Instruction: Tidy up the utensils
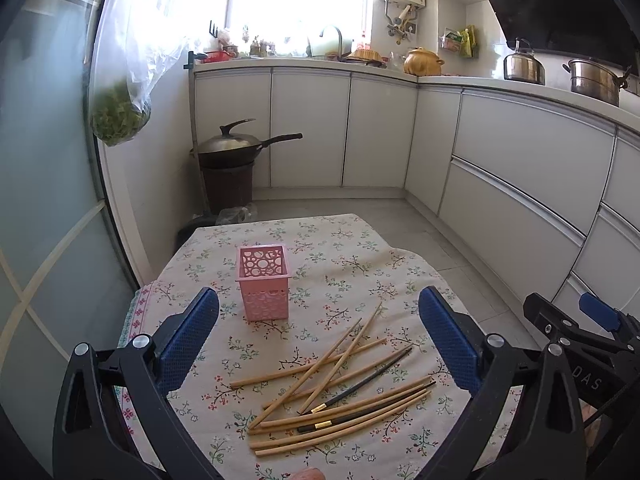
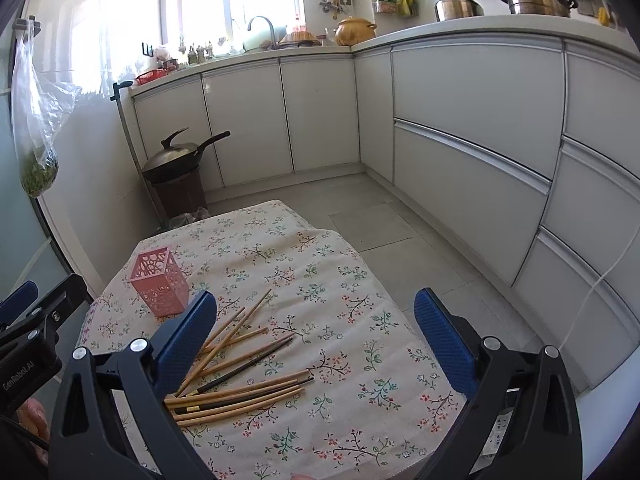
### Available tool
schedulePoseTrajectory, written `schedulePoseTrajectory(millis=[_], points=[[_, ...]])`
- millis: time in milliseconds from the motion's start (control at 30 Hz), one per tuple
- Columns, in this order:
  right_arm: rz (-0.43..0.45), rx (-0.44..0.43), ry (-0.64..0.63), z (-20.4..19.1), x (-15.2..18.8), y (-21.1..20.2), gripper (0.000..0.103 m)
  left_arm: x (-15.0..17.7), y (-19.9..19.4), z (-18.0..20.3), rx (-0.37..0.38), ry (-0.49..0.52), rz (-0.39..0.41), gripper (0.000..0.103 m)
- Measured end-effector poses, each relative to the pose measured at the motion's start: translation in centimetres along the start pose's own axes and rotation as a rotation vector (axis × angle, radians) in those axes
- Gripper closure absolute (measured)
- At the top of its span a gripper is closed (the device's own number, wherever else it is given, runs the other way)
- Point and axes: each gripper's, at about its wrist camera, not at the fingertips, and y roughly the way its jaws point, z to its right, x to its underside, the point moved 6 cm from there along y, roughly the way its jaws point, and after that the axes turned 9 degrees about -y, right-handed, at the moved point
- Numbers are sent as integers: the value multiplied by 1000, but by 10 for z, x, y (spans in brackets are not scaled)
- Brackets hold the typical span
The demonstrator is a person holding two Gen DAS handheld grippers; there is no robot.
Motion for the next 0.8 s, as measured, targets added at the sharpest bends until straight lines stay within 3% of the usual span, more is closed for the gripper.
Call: schedulePoseTrajectory(millis=[800], points=[[0, -5, 12, 3, 0, -2, 7, 6, 1, 3, 12, 8, 1, 7]])
